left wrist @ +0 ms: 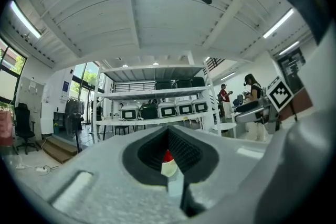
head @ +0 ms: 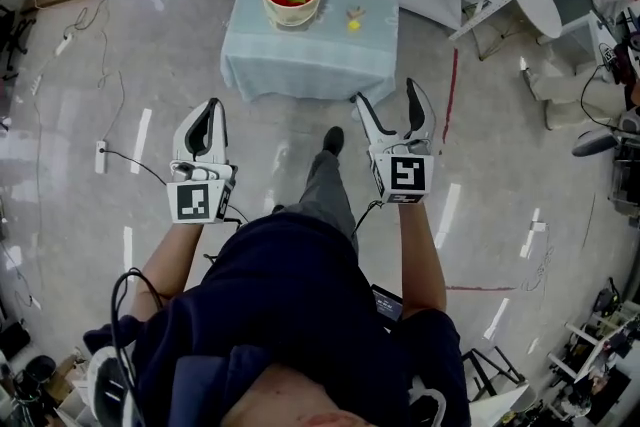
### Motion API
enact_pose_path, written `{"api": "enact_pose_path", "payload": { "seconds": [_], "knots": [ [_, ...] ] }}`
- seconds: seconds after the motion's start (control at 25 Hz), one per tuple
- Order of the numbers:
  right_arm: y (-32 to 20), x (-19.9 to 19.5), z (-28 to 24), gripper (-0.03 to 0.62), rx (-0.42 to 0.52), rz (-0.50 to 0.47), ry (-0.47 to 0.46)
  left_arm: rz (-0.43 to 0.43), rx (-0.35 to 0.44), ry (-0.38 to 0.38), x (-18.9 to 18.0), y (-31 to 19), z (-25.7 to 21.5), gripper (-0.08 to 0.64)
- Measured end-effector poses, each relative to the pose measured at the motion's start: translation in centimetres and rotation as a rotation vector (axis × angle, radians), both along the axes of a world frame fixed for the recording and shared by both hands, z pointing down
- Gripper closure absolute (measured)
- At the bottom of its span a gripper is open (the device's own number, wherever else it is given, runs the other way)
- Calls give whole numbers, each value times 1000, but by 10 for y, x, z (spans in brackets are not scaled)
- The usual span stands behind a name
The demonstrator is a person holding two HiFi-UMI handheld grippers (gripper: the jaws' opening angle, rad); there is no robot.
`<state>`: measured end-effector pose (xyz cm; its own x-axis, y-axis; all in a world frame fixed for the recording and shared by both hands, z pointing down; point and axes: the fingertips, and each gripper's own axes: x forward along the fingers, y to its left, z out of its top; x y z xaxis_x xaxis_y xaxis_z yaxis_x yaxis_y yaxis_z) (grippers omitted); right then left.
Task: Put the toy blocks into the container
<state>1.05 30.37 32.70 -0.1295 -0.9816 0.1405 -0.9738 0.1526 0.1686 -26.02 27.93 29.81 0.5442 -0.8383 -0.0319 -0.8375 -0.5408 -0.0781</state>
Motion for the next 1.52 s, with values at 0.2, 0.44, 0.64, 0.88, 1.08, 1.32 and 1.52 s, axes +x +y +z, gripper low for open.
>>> {"api": "enact_pose_path", "payload": {
  "seconds": [0.2,0.44,0.64,0.88,1.08,1.32,1.52],
  "knots": [
    [-82,39,37,230,-71,-54,2,-39,-6,-1,50,-70,-2,560],
    [-174,81,85,222,-185,-124,17,-111,-28,-55,90,-144,7,559],
    [-227,93,129,222,-270,-163,48,-137,-58,-54,101,-180,13,560],
    [-258,98,187,222,-400,-159,100,-146,-74,-63,98,-205,20,558],
    [-275,97,232,222,-487,-153,128,-125,-110,-69,94,-220,24,558],
    [-295,96,280,232,-573,-143,135,-129,-130,-96,80,-236,34,560],
    [-302,97,316,233,-641,-148,145,-150,-141,-114,70,-239,38,558]
  ]
}}
